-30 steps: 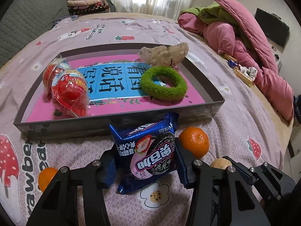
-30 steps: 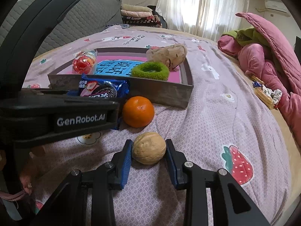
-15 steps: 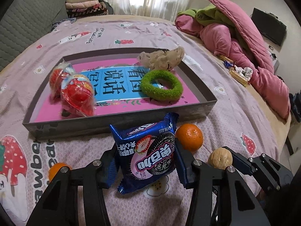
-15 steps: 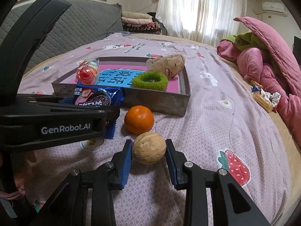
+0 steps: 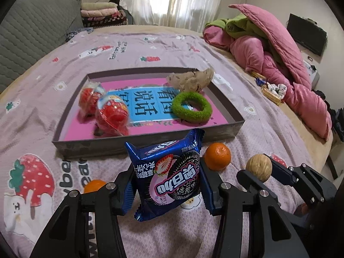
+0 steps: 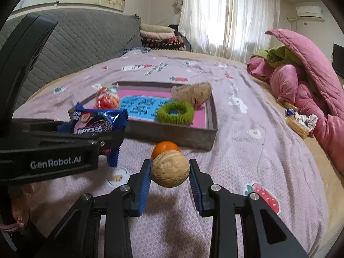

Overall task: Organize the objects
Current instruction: 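Lift the cookie pack with the left gripper while the right lifts the walnut toward the tray, then lower the walnut into the tray and open the right gripper, then lift both open grippers from the tray toward the mandarin oranges, then close the left gripper on one mandarin while the right grasps the other mandarin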

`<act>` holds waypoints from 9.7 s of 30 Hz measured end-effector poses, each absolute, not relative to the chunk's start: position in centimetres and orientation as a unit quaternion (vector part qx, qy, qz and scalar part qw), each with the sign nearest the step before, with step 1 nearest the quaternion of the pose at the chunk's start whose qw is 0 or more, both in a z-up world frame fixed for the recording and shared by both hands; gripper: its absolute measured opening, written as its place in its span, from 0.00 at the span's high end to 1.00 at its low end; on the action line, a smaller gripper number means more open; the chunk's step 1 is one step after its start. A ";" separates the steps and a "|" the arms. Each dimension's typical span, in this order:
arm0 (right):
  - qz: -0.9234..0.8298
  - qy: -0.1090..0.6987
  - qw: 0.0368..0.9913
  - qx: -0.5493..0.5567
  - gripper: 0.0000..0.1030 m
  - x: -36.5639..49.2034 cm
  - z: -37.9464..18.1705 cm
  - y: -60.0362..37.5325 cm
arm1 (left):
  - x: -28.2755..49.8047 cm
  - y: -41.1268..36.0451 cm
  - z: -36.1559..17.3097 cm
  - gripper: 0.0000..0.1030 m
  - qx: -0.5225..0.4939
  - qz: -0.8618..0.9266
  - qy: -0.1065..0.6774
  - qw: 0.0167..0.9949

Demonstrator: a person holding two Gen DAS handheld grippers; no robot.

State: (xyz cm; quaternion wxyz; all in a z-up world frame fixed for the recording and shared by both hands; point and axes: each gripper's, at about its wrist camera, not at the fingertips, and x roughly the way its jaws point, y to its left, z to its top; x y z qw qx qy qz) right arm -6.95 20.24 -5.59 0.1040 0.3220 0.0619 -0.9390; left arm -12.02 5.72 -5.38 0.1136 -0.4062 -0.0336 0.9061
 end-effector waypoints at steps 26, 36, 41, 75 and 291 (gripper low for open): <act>-0.956 0.066 0.077 0.274 0.66 -6.3 0.1 19.9 | -9.7 1.7 0.0 0.49 -0.344 0.934 -0.039 0.093; -0.963 0.064 0.076 0.249 0.66 -6.7 2.4 20.1 | -9.5 -1.4 2.2 0.49 -0.315 0.946 -0.035 0.069; -0.966 0.063 0.081 0.239 0.66 -7.1 3.1 19.9 | -9.8 -2.9 2.9 0.49 -0.310 0.948 -0.038 0.064; -0.957 0.078 0.138 0.242 0.66 -13.9 1.9 14.7 | -17.8 -6.1 -0.8 0.78 -0.359 0.932 -0.033 0.027; -0.918 0.072 0.078 0.382 0.32 -12.2 -8.7 18.7 | -11.1 -0.4 -10.2 0.29 -0.423 0.905 -0.015 0.040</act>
